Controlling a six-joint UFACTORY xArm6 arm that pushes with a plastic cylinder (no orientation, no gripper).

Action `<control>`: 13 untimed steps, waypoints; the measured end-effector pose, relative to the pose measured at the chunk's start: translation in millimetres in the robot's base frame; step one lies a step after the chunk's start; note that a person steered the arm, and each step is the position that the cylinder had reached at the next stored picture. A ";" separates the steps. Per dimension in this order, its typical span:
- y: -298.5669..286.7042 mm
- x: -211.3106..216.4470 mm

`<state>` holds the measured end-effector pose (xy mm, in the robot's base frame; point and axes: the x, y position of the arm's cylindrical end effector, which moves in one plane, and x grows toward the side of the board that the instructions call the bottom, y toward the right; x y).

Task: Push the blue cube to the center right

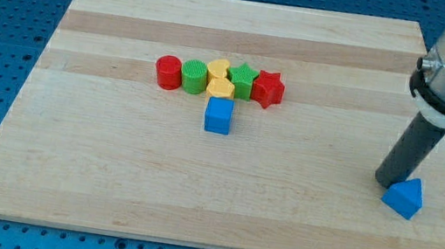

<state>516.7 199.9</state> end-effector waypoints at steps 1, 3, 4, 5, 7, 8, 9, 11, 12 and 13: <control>4.0 1.0; 11.8 21.7; 11.8 25.8; -1.1 13.4; -152.2 3.5; -224.9 5.6; -285.5 3.5; -333.2 -66.6; -314.3 -82.7; -290.0 -82.4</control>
<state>434.3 -90.1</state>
